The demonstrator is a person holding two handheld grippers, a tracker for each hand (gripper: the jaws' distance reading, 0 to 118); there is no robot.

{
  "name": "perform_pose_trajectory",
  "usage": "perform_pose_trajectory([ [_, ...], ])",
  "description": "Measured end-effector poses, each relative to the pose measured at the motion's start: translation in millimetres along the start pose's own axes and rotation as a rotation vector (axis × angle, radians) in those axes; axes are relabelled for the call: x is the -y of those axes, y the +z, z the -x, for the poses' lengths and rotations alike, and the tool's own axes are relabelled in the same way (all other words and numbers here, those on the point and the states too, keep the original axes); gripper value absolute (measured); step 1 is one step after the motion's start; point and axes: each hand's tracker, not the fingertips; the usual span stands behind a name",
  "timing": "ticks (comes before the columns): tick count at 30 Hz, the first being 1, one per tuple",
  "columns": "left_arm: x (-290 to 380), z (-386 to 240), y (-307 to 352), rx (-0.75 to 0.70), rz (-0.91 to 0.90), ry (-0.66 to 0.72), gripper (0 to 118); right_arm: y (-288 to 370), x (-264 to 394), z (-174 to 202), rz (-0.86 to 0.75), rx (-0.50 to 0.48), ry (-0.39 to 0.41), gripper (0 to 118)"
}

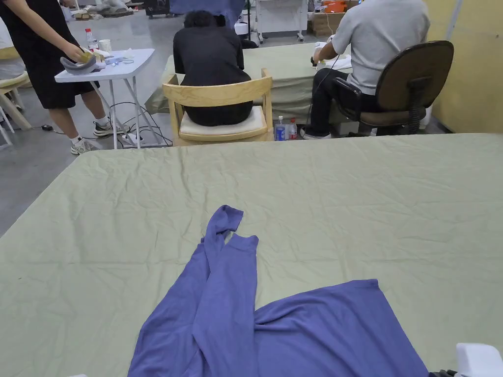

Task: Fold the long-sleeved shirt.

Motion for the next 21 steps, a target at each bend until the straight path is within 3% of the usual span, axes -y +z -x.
perform_pose_trajectory([
  [2,-1.4,-3.1,2.2,0.026,-0.018,0.023,3,-17.5,-27.6,18.5,0.007,-0.097,-0.03,9],
  [3,-2.2,-2.1,2.5,0.031,-0.032,0.047,3,-29.4,-46.2,28.8,0.007,-0.14,-0.038,21],
  [4,-3.3,-0.5,2.1,0.038,-0.038,0.063,3,-42.0,-62.7,41.6,0.004,-0.151,-0.027,54],
  [5,-4.5,1.6,0.8,0.045,-0.045,0.078,3,-59.9,-82.6,59.5,0.005,-0.167,-0.005,108],
  [6,-6.7,-0.8,1.0,0.046,-0.049,0.091,3,-75.5,-95.4,74.2,-0.014,-0.236,-0.025,118],
  [8,-9.7,1.8,-2.8,0.043,-0.054,0.105,3,-122.0,-135.7,107.2,-0.044,-0.218,0.076,118],
  [14,-21.7,5.5,-13.2,0.04,-0.046,0.125,3,-249.2,-201.9,215.1,0.158,-0.251,0.247,117],
  [16,-23.5,6.7,-16.0,0.029,-0.056,0.084,3,-271.5,-209.0,236.4,0.208,-0.207,0.251,104],
  [18,-25.8,7.4,-19.6,0.018,-0.047,0.057,3,-291.1,-209.8,246.6,0.246,-0.164,0.257,75],
  [19,-26.3,8.5,-20.8,0.018,-0.047,0.057,3,-296.6,-207.8,250.4,0.274,-0.121,0.269,67],
  [20,-26.4,9.5,-21.7,0.022,-0.039,0.061,3,-297.4,-205.1,253.2,0.274,-0.077,0.298,67],
  [21,-27.0,10.9,-22.9,0.032,-0.036,0.068,3,-292.0,-204.7,256.0,0.245,-0.122,0.324,65],
])
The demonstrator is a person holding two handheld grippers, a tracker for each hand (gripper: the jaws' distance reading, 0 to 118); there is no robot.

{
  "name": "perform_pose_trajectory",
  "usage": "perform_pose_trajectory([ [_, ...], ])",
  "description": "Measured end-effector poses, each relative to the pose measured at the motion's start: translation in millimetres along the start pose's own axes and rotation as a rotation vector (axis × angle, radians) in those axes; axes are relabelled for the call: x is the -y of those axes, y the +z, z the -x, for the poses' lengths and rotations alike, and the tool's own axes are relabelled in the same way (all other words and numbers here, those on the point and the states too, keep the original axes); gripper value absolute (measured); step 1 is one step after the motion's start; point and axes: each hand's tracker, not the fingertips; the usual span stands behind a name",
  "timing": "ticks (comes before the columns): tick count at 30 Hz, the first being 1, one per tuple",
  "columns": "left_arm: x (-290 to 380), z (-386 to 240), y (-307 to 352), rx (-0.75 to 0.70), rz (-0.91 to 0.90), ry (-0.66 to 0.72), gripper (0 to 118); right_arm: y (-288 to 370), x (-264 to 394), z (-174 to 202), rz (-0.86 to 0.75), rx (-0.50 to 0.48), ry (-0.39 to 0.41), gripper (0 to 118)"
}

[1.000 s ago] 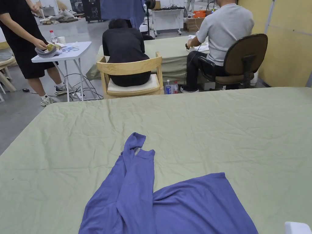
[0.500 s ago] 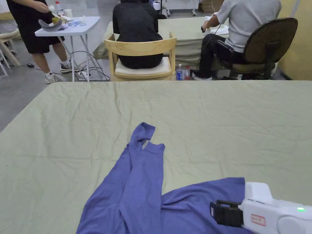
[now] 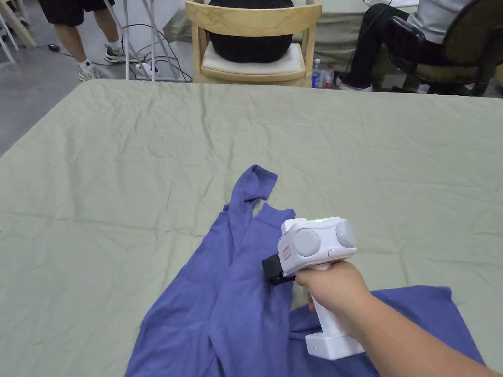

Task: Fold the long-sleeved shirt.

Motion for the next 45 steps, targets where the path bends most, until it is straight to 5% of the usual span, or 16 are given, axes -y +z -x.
perform_pose_trajectory([
  [1,-1.9,0.1,-1.1,0.007,0.002,0.01,3,4.6,-1.9,-1.4,0.011,0.0,-0.002,54],
  [2,-1.7,-0.8,-1.1,0.009,0.002,0.015,3,13.1,-0.9,-3.6,-0.001,0.016,0.01,13],
  [3,-1.4,-2.7,-1.0,0.019,0.0,0.019,3,20.2,0.8,-4.0,-0.021,0.019,0.042,2],
  [10,-1.4,-12.8,10.2,0.005,-0.022,0.047,3,126.4,34.5,-26.3,-0.18,-0.103,0.028,2],
  [15,2.9,-17.5,19.2,-0.01,-0.026,0.051,3,224.6,113.2,-26.0,-0.277,-0.066,0.278,2],
  [23,5.5,-28.6,25.6,-0.009,-0.014,0.054,3,231.8,254.8,-55.1,0.121,0.039,0.42,2],
  [27,4.7,-34.1,25.1,-0.01,-0.002,0.037,3,188.6,298.8,-72.5,0.275,0.085,0.355,3],
  [28,4.3,-34.8,24.6,-0.011,0.002,0.032,3,184.0,301.6,-75.5,0.276,0.082,0.316,8],
  [31,2.0,-37.8,23.9,-0.014,0.007,0.022,3,179.7,302.1,-88.5,0.199,0.075,0.18,107],
  [32,0.9,-38.5,23.8,-0.015,0.007,0.02,3,182.1,302.2,-89.6,0.151,0.1,0.19,118],
  [34,-1.5,-39.3,23.2,-0.014,0.004,0.021,3,197.8,299.9,-91.6,-0.006,0.105,0.206,111],
  [37,-4.6,-43.1,19.0,-0.011,0.005,0.016,3,207.1,296.1,-98.1,-0.115,0.174,0.075,104],
  [39,-6.1,-47.7,13.9,-0.009,0.01,0.009,3,215.1,289.2,-116.0,-0.155,0.129,-0.036,51],
  [40,-6.6,-49.5,11.7,-0.008,0.012,0.006,3,218.1,288.5,-119.7,-0.174,0.108,-0.089,51],
  [42,-8.6,-52.0,3.5,-0.003,0.021,0.001,3,219.7,288.3,-127.3,-0.217,0.046,-0.213,10],
  [45,-13.9,-52.8,-13.7,0.006,0.036,0.012,3,223.6,290.1,-127.3,-0.273,0.029,-0.19,4],
])
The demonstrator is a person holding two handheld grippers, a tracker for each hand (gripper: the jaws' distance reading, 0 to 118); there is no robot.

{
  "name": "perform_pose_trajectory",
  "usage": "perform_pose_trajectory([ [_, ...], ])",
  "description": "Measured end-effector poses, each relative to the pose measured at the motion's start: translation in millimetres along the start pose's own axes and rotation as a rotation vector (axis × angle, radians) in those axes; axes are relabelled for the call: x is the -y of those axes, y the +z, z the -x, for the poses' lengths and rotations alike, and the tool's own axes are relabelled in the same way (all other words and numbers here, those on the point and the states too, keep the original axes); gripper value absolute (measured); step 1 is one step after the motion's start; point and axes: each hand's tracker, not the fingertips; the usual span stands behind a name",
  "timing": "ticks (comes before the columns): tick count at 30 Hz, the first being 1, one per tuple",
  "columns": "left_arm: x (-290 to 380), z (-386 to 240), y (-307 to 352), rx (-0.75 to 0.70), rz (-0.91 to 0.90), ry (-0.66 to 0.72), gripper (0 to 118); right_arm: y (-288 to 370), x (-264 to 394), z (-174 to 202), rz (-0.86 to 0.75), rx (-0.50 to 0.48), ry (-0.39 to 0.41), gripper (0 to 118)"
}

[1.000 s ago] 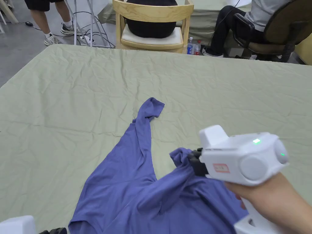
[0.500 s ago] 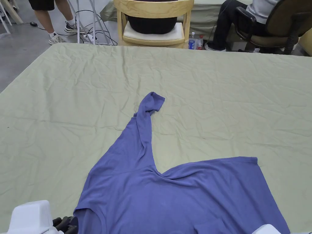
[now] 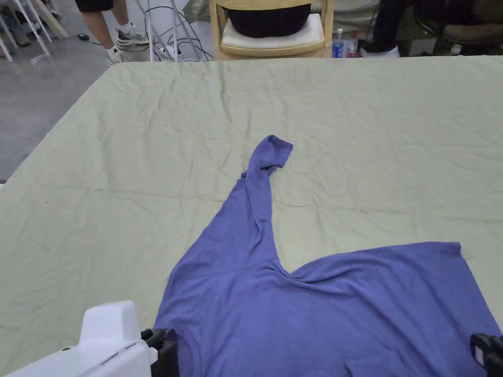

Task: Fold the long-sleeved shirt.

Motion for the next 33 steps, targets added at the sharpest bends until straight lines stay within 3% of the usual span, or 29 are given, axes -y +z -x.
perform_pose_trajectory([
  [1,-3.3,0.9,-7.8,0.008,0.001,0.012,3,-0.8,0.0,1.4,-0.002,0.009,0.004,4],
  [2,-6.8,1.9,-15.7,0.012,0.003,0.019,13,-1.1,0.7,2.3,-0.006,0.013,0.002,4],
  [3,-13.2,3.2,-28.1,0.012,0.01,0.019,35,-1.6,1.0,2.3,-0.005,0.013,0.002,4],
  [4,-19.3,4.3,-41.0,0.007,0.028,0.009,71,-1.9,1.6,2.0,-0.004,0.01,0.0,4],
  [5,-26.5,6.6,-59.7,-0.015,0.054,-0.004,114,0.2,-1.4,6.8,0.002,0.013,-0.003,4],
  [6,-33.1,10.2,-78.0,-0.042,0.077,-0.013,118,-0.1,-1.1,7.3,0.004,0.008,-0.016,4],
  [8,-51.6,20.3,-116.5,-0.129,0.064,-0.033,109,-2.8,1.0,2.9,0.006,-0.01,-0.044,4],
  [11,-68.1,28.8,-163.6,-0.266,0.082,-0.105,109,-6.9,2.7,-8.8,0.018,0.006,-0.059,4],
  [14,-74.2,34.0,-201.0,-0.285,0.118,-0.166,103,-12.8,4.5,-15.3,0.037,0.022,-0.076,4],
  [17,-69.9,38.9,-211.1,-0.213,0.161,-0.129,72,-19.0,3.9,-20.0,0.054,0.042,-0.085,4],
  [18,-68.3,33.4,-205.8,-0.227,0.143,-0.142,52,-21.3,1.4,-21.0,0.061,0.048,-0.08,4],
  [19,-67.0,26.3,-200.1,-0.234,0.104,-0.197,15,-23.8,-1.2,-21.8,0.067,0.05,-0.072,4],
  [20,-63.9,13.5,-188.9,-0.223,0.052,-0.285,0,-30.4,-5.1,-24.3,0.072,0.051,-0.057,8],
  [21,-61.0,7.6,-183.9,-0.215,0.025,-0.325,0,-37.9,-8.2,-28.2,0.074,0.051,-0.048,21],
  [22,-59.6,3.8,-179.1,-0.211,0.015,-0.336,0,-44.2,-15.3,-31.2,0.084,0.06,-0.032,49],
  [23,-59.1,-0.6,-174.2,-0.174,0.037,-0.336,0,-53.9,-26.3,-35.2,0.098,0.059,-0.018,96],
  [24,-59.4,-2.6,-168.0,-0.126,0.047,-0.29,0,-66.1,-39.6,-39.9,0.104,0.07,-0.004,118],
  [26,-62.3,1.4,-156.9,-0.082,0.049,-0.19,0,-92.0,-56.0,-47.1,0.101,0.093,-0.009,118],
  [29,-66.2,7.1,-136.1,-0.07,0.009,-0.159,0,-131.6,-84.4,-49.5,0.096,0.151,-0.023,115],
  [33,-71.8,12.4,-114.2,-0.06,-0.018,-0.154,0,-179.5,-120.0,-50.6,0.208,0.153,0.067,116],
])
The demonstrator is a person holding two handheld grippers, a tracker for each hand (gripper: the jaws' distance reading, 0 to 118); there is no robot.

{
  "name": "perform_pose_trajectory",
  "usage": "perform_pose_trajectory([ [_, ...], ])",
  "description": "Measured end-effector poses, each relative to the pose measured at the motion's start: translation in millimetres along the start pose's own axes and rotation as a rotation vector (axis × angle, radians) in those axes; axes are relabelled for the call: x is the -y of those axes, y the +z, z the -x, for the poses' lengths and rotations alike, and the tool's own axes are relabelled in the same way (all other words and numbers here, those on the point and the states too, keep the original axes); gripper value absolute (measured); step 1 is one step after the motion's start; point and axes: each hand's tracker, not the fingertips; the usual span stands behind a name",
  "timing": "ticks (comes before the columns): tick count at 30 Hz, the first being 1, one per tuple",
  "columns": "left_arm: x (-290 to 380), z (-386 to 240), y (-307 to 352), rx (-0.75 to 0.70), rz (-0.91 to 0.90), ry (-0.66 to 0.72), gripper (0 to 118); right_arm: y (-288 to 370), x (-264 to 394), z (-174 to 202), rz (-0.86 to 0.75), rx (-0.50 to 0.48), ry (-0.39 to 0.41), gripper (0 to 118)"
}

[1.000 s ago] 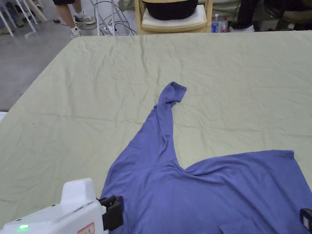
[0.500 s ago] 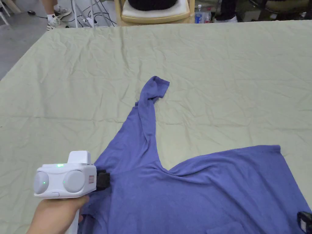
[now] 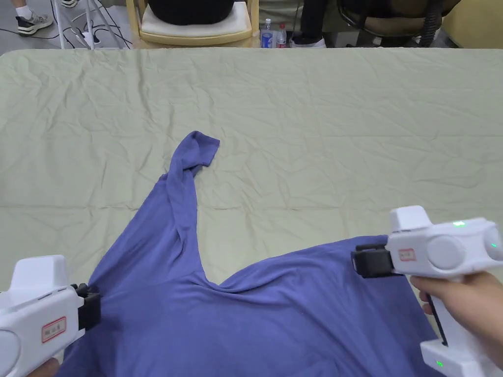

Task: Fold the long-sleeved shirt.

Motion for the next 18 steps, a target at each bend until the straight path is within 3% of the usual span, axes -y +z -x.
perform_pose_trajectory([
  [2,-1.8,3.8,9.1,0.01,-0.009,0.017,0,-19.4,-11.1,12.0,0.075,0.04,0.072,113],
  [3,-3.4,1.7,13.4,0.01,-0.014,0.021,0,-23.2,-12.8,17.6,0.114,0.046,0.088,102],
  [5,-3.4,2.4,22.7,0.007,-0.025,0.029,0,-12.4,-10.2,20.0,0.103,-0.063,0.049,66],
  [6,-3.3,2.8,28.1,0.009,-0.03,0.035,0,-3.4,-9.8,23.0,0.092,-0.03,0.042,42],
  [7,-4.6,1.3,33.5,0.015,-0.035,0.042,0,7.1,-5.7,24.5,0.055,-0.059,0.037,7],
  [8,-4.2,1.1,41.5,0.022,-0.041,0.048,0,21.0,2.2,25.8,0.037,-0.078,0.035,7],
  [9,-3.3,0.4,52.5,0.028,-0.055,0.058,0,39.5,8.0,27.6,-0.022,-0.004,0.084,7],
  [10,-2.5,0.0,61.1,0.031,-0.066,0.065,0,52.9,12.1,27.9,-0.038,-0.016,0.114,7],
  [18,3.6,-5.8,180.1,0.097,-0.27,0.157,0,245.3,97.9,11.2,-0.39,-0.082,-0.026,7],
])
